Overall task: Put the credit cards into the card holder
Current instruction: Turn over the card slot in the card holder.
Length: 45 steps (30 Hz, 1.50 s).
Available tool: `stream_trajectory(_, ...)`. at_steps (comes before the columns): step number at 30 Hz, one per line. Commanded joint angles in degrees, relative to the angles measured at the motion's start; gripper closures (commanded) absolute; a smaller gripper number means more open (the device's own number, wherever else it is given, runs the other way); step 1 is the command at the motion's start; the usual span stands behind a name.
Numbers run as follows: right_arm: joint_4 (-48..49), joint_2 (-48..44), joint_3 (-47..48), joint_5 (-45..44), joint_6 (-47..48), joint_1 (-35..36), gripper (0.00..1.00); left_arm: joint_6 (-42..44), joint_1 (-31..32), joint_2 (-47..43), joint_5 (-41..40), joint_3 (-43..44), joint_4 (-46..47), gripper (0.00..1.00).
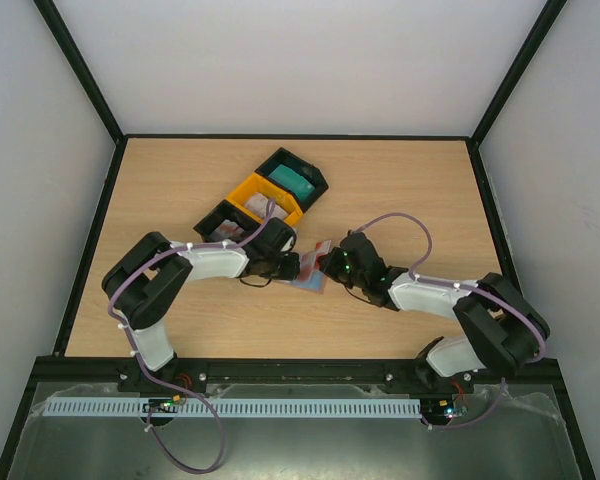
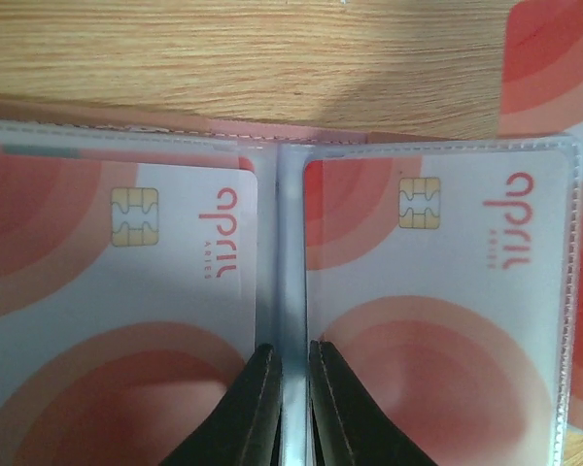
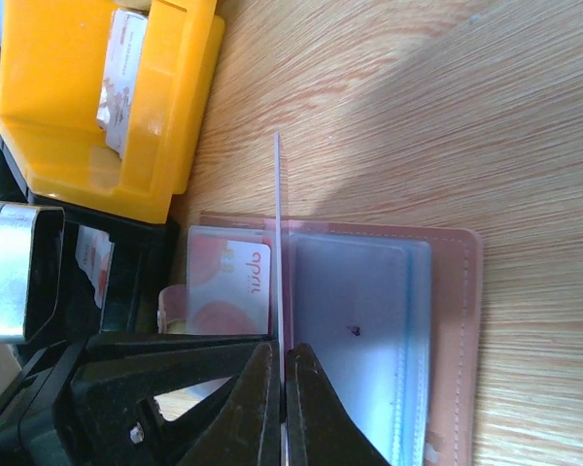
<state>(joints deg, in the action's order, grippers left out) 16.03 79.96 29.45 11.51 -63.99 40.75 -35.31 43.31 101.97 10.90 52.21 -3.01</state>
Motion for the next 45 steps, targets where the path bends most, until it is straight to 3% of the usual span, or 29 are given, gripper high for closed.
stream_trajectory(1, 5.38, 1.73, -0.5, 1.61, -1.37, 0.37, 0.98, 0.56, 0.0, -1.21, -1.57, 0.57, -6.38, 0.87)
stream_trajectory(18, 9.51, 5.88, 2.43, 4.61, -1.94, 2.27, 0.98, 1.35, 0.02, -9.6, -10.58, 3.78, -13.61, 0.89)
stream_trajectory(24, 12.42, 9.57, 4.08, 3.96, -2.38, 3.96, 0.98, 0.91, -1.94, -13.99, -15.9, 1.33, -14.57, 0.81)
stream_trajectory(29, 14.67, 14.33, 6.11, 3.38, -2.29, 4.88, 0.98, 1.06, -4.17, -17.15, -16.4, -1.18, -14.66, 0.63)
stream_trajectory(33, 14.91, 14.32, 5.48, 2.82, -2.38, 4.89, 0.98, 1.75, -4.81, -16.93, -12.4, -3.08, -12.83, 0.52)
stream_trajectory(39, 10.63, 7.94, 3.71, -1.46, -0.05, 4.9, 0.98, 1.31, -4.77, -13.39, -8.19, -5.89, -8.52, 0.5)
stream_trajectory(45, 6.85, 2.59, 1.88, -4.68, 1.64, 4.87, 0.98, 1.27, -4.9, -9.76, -10.25, -7.03, -6.67, 0.5)
